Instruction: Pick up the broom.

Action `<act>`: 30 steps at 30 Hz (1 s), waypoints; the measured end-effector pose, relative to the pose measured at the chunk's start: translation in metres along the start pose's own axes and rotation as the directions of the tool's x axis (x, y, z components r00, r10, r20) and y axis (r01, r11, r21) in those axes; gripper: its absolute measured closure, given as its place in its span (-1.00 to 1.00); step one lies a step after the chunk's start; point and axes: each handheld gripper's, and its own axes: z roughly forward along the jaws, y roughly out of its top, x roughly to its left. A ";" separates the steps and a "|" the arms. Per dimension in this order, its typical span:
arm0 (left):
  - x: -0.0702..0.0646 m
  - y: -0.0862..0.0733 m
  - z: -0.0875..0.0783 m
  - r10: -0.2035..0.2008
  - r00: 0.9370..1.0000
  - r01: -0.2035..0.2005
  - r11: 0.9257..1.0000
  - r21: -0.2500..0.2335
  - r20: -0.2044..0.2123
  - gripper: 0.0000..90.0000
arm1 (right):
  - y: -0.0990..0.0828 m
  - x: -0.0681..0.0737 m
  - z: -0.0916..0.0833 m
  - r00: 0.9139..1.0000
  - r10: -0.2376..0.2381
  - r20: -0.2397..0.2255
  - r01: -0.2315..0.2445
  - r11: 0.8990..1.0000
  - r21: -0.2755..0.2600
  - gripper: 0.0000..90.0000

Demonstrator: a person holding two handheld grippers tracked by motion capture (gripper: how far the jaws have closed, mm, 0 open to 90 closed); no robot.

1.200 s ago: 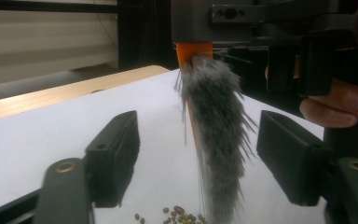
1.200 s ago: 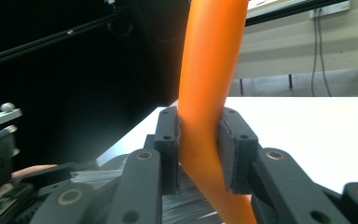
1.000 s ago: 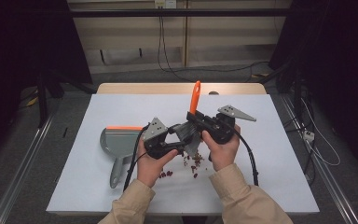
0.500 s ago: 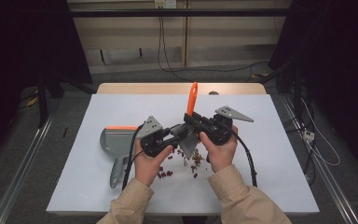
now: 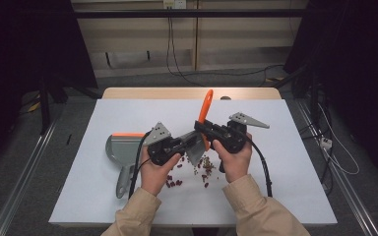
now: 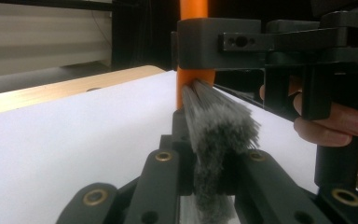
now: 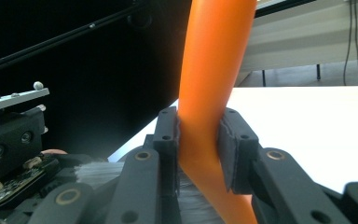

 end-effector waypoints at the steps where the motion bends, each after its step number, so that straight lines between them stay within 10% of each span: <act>1: 0.000 0.000 0.000 0.004 1.000 -0.004 1.000 0.000 -0.002 0.85 | 0.000 -0.001 0.000 1.000 0.004 -0.005 -0.004 1.000 0.001 0.58; 17: 0.004 0.002 -0.005 -0.008 1.000 0.008 1.000 0.015 0.001 0.89 | 0.002 -0.014 -0.008 0.999 0.006 -0.045 -0.008 0.999 -0.040 0.09; 30: 0.010 0.003 -0.009 -0.031 0.999 0.031 0.999 0.006 -0.011 0.89 | -0.013 -0.035 -0.017 0.983 -0.139 -0.121 0.142 0.990 0.016 -0.48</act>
